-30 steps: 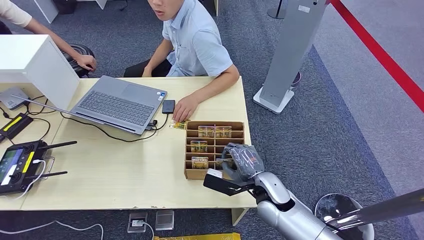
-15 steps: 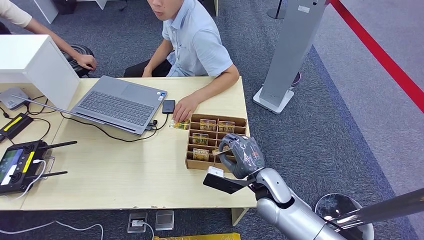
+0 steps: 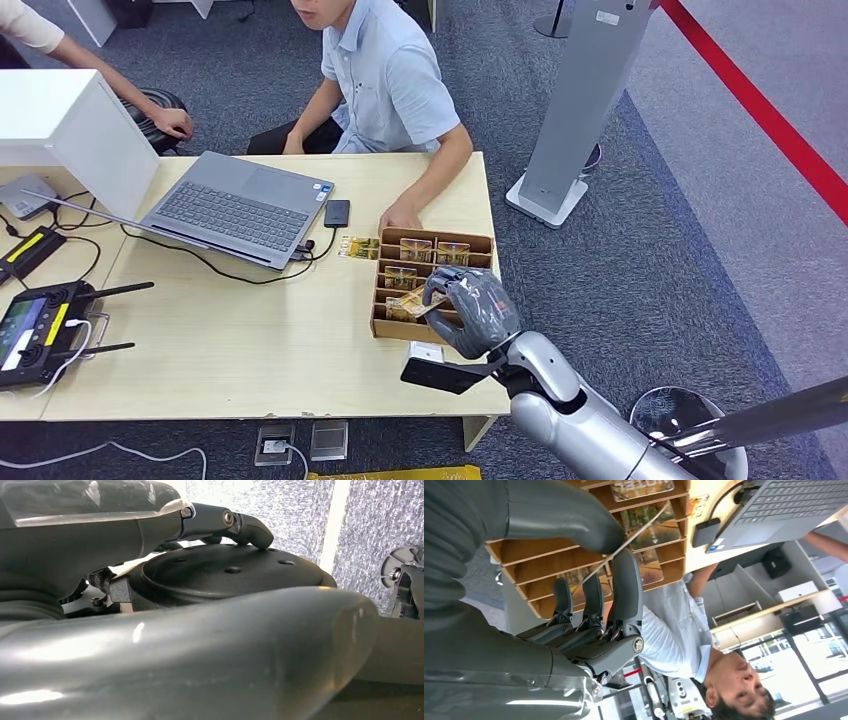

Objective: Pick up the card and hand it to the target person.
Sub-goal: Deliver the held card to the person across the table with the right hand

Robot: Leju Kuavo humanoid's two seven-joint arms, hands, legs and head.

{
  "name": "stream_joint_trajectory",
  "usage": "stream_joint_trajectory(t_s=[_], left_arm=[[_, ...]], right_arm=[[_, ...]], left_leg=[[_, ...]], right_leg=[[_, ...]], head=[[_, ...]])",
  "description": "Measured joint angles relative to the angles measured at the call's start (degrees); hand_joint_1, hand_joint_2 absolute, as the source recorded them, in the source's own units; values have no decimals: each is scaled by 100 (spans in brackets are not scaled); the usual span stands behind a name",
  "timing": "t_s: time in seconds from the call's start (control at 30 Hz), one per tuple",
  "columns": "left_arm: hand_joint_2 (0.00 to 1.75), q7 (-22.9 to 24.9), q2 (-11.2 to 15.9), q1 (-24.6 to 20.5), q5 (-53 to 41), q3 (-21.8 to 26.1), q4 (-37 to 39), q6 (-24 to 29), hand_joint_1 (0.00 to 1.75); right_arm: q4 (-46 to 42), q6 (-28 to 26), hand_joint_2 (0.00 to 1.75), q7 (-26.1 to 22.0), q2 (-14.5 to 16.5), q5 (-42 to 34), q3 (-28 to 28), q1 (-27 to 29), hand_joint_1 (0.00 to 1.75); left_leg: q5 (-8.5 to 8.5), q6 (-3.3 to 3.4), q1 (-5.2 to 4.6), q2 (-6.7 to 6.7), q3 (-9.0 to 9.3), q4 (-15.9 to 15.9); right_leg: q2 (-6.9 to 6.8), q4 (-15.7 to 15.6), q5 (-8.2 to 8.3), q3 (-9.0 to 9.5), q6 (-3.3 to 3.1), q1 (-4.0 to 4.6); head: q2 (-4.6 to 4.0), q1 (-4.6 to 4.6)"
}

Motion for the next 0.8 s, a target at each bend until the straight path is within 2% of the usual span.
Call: stream_joint_trajectory(t_s=[0.27, 0.47, 0.8], left_arm=[[0, 123, -21, -25, -31, -50, 1, -9, 0], [0, 142, -21, -30, -63, -86, 2, -27, 0], [0, 307, 14, -56, -226, -206, 7, -289, 0]], right_arm=[[-22, -211, 175, -213, 95, -134, 32, -191, 175], [-2, -496, 175, -66, 226, -114, -63, -510, 175], [643, -628, 175, 71, 719, -96, -402, -1323, 175]], left_leg=[[0, 0, 0, 1, 1, 0], [0, 0, 0, 1, 0, 0], [3, 2, 0, 0, 0, 0]], right_leg=[[0, 1, 0, 0, 0, 0], [1, 2, 0, 0, 0, 0], [0, 4, 1, 1, 0, 0]], head=[[0, 2], [0, 1], [0, 0]])
